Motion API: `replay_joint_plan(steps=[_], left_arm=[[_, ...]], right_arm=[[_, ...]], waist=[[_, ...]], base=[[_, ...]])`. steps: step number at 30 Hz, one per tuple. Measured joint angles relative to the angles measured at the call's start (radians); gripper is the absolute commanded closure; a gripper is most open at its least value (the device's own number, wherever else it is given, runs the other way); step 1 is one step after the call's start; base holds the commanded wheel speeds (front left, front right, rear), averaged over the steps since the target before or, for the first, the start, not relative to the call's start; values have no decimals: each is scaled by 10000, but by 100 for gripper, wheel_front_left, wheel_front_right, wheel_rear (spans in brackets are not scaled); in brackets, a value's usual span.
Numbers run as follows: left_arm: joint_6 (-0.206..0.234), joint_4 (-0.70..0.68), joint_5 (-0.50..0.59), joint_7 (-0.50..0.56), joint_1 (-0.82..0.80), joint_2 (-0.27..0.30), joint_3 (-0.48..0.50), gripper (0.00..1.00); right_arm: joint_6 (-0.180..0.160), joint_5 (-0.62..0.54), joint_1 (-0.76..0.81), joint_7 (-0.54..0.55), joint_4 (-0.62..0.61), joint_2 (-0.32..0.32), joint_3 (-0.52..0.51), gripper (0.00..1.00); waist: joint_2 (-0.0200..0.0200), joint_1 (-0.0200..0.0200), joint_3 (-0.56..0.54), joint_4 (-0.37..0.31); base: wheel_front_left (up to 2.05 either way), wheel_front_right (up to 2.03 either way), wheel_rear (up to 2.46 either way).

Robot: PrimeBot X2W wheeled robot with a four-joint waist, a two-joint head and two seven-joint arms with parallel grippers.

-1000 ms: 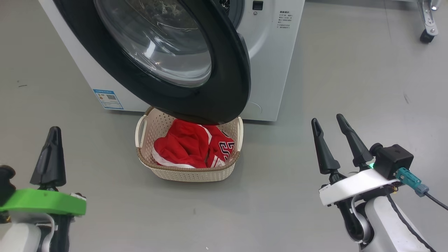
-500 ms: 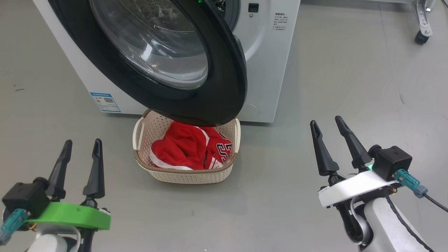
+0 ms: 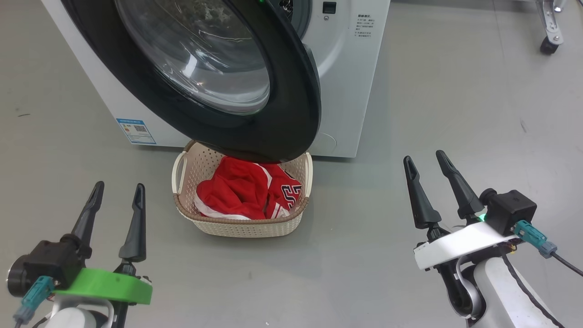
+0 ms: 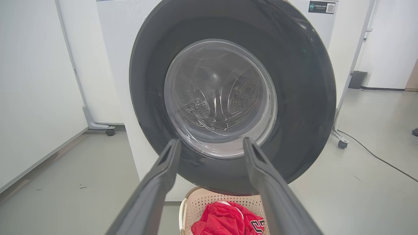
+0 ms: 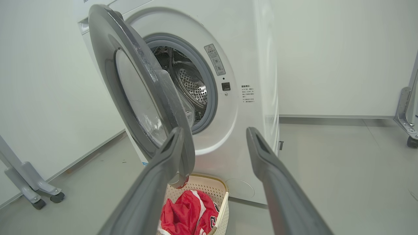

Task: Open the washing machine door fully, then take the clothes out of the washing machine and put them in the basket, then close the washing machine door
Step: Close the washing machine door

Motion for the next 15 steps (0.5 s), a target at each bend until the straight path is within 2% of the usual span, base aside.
replay_joint_plan(steps=[15], left_arm=[[56,-17,370,0,42,-351,127,0]], right_arm=[[0,0,12,0,-38,-6,-48,0]], waist=[[0,0,77,14]], base=[[0,0,0]])
